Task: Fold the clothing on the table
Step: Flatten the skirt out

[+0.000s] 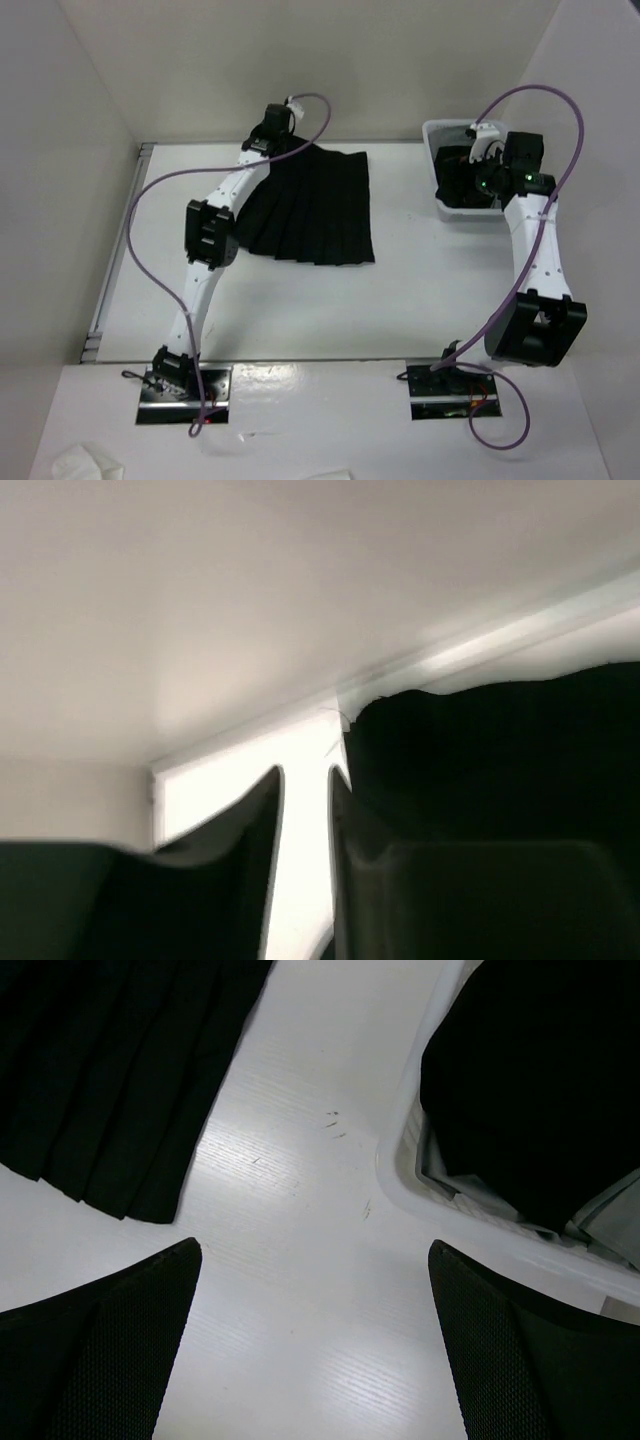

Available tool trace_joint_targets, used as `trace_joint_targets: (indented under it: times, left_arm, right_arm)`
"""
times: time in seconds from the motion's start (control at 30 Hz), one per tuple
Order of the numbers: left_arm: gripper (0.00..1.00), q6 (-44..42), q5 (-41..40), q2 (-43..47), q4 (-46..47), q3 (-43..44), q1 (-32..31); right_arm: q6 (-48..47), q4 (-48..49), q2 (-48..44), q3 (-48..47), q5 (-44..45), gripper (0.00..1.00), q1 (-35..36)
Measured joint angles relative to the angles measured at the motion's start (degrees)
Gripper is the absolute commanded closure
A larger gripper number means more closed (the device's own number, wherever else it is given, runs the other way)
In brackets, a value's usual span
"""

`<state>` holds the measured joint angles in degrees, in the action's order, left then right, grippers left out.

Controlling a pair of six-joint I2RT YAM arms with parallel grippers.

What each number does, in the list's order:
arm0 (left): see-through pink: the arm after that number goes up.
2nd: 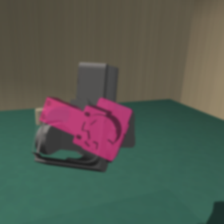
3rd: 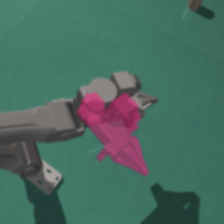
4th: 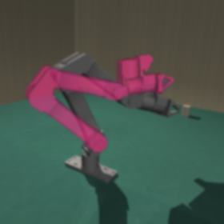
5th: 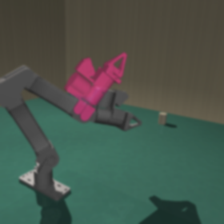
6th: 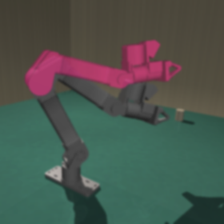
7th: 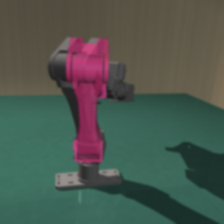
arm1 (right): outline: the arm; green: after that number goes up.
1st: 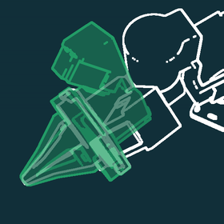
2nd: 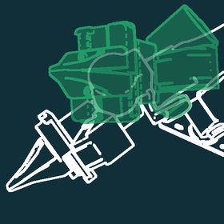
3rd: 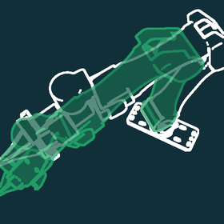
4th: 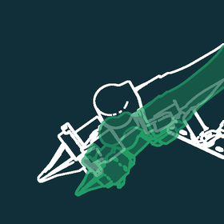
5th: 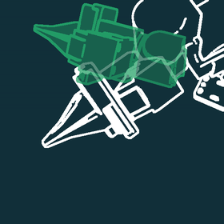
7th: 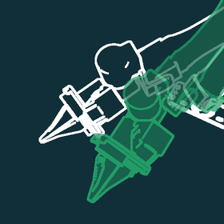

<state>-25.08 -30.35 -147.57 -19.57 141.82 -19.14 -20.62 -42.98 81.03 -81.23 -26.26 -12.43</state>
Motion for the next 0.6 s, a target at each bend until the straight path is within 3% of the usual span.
trace_joint_targets:
  times: [0.03,0.07,0.13,0.2,0.4,0.6]
  left_arm:
    - [0.54,0.9,-0.6,0.2,4.4,-1.7,0.5]
    - [0.52,0.2,-2.3,-5.0,-5.6,7.7,1.0]
    - [0.50,0.5,-1.8,-15.1,-8.9,21.1,2.0]
    - [0.50,2.9,-0.1,-18.2,-13.9,25.8,2.5]
    - [0.51,12.5,11.4,-14.6,-28.3,33.4,3.2]
    - [0.38,17.7,23.8,-1.6,-34.4,29.7,5.9]
  right_arm:
    - [0.0,0.1,0.0,0.0,-0.1,0.02,-0.1]
    - [0.0,-0.3,0.0,0.1,-0.2,0.02,-0.2]
    - [0.0,-0.3,-0.1,0.1,-0.4,0.02,-0.4]
    - [0.0,-0.4,-0.2,0.2,-0.7,0.02,-0.7]
    - [0.0,-0.6,-1.0,1.1,-2.2,0.02,-1.1]
    - [0.0,-0.9,-1.2,1.5,-4.4,0.02,-1.1]
